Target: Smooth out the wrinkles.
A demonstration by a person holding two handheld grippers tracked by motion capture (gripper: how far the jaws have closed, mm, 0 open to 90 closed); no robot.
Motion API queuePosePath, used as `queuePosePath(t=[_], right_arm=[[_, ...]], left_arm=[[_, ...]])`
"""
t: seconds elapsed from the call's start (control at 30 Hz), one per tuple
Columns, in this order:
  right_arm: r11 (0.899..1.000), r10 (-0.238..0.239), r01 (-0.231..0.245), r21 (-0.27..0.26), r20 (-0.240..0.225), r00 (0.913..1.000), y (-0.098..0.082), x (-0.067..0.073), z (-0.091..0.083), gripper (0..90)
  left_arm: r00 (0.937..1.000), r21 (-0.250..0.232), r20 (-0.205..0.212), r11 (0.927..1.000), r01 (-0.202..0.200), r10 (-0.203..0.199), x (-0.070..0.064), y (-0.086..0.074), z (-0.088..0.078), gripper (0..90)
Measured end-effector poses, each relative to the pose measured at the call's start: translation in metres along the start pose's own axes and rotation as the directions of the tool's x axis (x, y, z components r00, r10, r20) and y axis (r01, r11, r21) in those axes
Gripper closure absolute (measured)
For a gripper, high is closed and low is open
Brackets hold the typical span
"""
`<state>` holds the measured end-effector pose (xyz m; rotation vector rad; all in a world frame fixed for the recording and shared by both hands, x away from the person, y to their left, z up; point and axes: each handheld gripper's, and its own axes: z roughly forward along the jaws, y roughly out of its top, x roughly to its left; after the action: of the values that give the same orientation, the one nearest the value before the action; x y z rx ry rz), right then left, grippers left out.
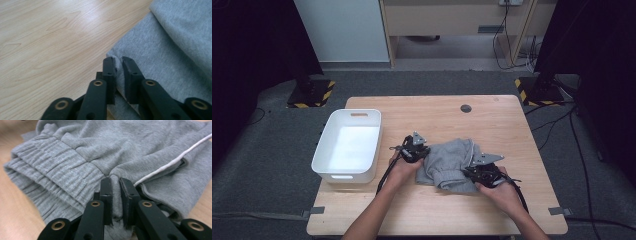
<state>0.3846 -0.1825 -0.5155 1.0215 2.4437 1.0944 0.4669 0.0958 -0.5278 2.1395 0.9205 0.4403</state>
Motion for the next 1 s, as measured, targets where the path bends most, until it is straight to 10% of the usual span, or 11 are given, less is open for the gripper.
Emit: queuePosePath(t=[0.33,1.0], right_arm=[[1.0,0.01,-0.009,-0.008,0.065,0.9978,0.022,-0.014,0.011,84.0],[0.999,-0.012,0.014,-0.048,0.039,0.9992,0.023,0.003,-0.023,85.2]], left_arm=[[0.9942,-0.042,-0.093,0.9978,0.051,-0.055,0.013,0.005,0.006,85.0],[0.9918,-0.023,-0.121,0.999,0.039,-0.041,0.022,0.011,0.01,85.6]])
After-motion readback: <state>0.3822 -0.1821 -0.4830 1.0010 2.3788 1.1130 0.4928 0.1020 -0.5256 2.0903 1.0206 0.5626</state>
